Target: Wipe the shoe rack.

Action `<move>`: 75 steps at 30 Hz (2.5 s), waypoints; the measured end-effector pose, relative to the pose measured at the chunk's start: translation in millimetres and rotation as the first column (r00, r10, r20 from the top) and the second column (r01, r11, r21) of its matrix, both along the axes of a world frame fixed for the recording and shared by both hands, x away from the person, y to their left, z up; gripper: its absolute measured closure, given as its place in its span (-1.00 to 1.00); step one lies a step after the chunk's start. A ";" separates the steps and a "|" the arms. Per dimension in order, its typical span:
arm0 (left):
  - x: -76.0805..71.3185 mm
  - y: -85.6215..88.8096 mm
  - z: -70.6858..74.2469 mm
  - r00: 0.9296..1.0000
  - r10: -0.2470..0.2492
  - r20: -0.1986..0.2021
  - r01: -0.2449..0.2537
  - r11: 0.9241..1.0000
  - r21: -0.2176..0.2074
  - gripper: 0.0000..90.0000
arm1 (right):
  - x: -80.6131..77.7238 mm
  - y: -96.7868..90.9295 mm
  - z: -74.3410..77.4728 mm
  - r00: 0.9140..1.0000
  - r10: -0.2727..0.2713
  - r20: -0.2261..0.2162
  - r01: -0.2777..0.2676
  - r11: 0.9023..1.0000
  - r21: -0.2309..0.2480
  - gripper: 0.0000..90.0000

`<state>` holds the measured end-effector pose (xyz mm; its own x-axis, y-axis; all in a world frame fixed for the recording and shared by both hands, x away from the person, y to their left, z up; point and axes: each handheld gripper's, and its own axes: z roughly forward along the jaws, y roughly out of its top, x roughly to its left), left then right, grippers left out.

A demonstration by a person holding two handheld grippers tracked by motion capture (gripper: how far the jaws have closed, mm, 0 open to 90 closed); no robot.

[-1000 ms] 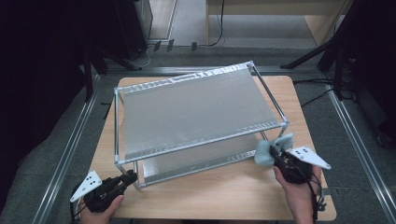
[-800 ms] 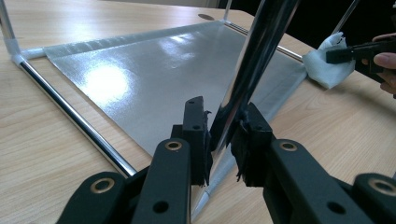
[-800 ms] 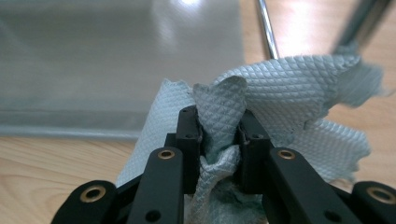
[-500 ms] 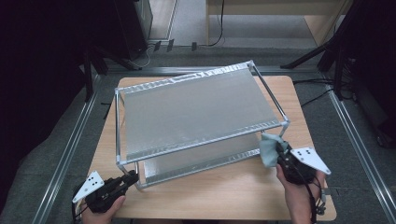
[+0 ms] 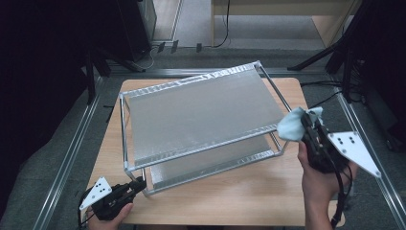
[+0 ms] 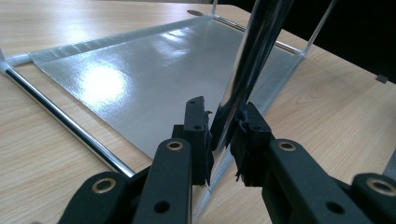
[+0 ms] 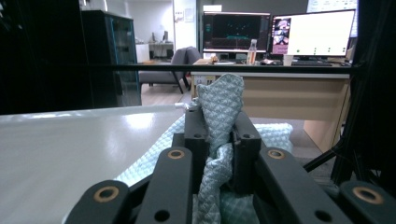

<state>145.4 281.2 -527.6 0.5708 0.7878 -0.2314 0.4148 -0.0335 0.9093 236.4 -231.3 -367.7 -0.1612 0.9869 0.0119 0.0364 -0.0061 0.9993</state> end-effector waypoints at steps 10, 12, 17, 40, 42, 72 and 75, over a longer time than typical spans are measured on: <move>-1.3 -15.4 -0.3 1.000 -0.030 0.006 0.030 1.000 -0.001 0.73 | 30.6 55.3 -43.1 0.974 0.142 -0.175 -0.146 0.989 -0.014 0.90; -1.7 -20.9 -0.2 0.999 -0.048 0.005 0.048 0.999 -0.002 0.73 | 29.9 65.8 -42.7 0.965 0.186 -0.186 -0.189 0.982 0.002 0.91; -4.1 -45.5 0.2 0.994 -0.108 0.017 0.108 0.994 0.015 0.74 | 27.1 107.7 -43.4 0.919 0.323 -0.225 -0.330 0.944 0.009 0.91; -10.0 -83.4 -0.4 0.990 -0.141 0.025 0.140 0.990 0.030 0.76 | -0.4 159.5 -39.6 0.847 0.472 -0.246 -0.493 0.869 -0.030 0.91; -9.2 -81.9 -0.8 0.990 -0.139 0.024 0.138 0.990 0.024 0.75 | 13.0 122.7 -35.9 0.882 0.407 -0.238 -0.415 0.910 0.016 0.91; -6.2 -79.0 -2.4 0.988 -0.155 0.019 0.155 0.988 0.017 0.75 | 70.6 17.7 -156.2 0.845 0.151 -0.513 -0.133 0.989 0.072 -0.04; -6.2 -79.1 -2.2 0.988 -0.155 0.018 0.154 0.988 0.018 0.75 | 57.2 18.0 -162.4 0.827 0.152 -0.542 -0.146 0.988 0.054 -0.21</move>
<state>139.1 202.1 -529.8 0.6902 0.6936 -0.2065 0.3855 -0.1109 0.9160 293.6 -213.3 -530.2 -0.2713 0.9506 0.1507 0.5738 0.0341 0.8183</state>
